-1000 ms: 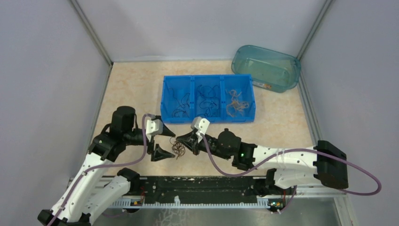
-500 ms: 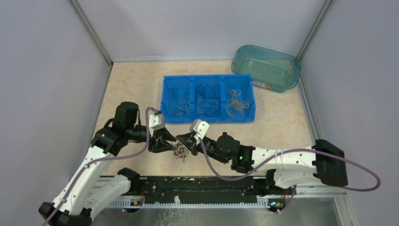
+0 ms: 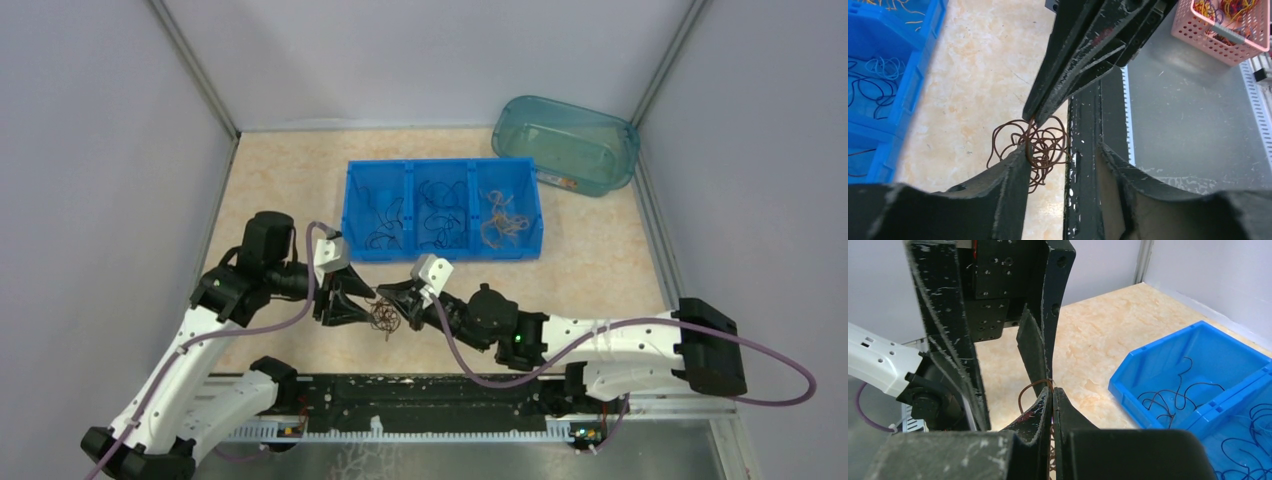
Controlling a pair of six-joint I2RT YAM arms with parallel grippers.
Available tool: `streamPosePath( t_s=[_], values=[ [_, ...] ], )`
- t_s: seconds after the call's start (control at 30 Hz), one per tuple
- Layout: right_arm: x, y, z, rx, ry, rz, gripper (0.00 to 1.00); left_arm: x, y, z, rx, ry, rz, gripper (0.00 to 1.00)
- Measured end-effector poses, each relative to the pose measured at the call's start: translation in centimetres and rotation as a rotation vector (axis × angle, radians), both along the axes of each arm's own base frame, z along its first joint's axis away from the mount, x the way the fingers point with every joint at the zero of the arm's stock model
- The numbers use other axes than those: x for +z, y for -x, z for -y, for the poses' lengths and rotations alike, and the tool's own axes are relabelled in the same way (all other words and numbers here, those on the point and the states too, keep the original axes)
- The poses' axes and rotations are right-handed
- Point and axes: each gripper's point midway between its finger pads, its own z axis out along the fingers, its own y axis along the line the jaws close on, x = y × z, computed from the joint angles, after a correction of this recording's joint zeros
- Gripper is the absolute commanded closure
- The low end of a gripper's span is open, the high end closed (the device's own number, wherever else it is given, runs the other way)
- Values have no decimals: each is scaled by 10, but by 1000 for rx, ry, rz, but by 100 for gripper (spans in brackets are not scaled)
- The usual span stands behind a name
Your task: Untangle the cables
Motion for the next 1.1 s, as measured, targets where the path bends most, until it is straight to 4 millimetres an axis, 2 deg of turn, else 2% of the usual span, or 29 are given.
streamPosePath(
  t_s=[0.1, 0.23, 0.37, 0.6, 0.73, 0.87, 1.0, 1.03, 1.1],
  values=[
    [3, 3, 1, 3, -8, 1, 100, 4, 0, 2, 2, 9, -23, 51],
    [4, 7, 0, 5, -9, 1, 100, 13, 0, 5, -3, 29, -55, 40],
    [7, 8, 3, -5, -19, 1, 100, 29, 7, 8, -40, 70, -76, 39],
    [15, 9, 8, -7, -45, 8, 100, 35, 11, 9, -49, 84, -114, 64],
    [17, 10, 8, -6, -48, 10, 100, 35, 8, 10, -31, 80, -127, 86],
    [18, 9, 9, -12, -54, 11, 100, 38, 3, 11, -9, 84, -110, 90],
    [19, 9, 11, -14, -60, 11, 99, 40, 2, 11, 1, 90, -93, 98],
    [20, 9, 11, -15, -64, 11, 92, 40, 2, 11, 1, 91, -91, 99],
    [20, 9, 12, -17, -68, 9, 67, 40, 1, 11, 0, 91, -86, 99]
  ],
)
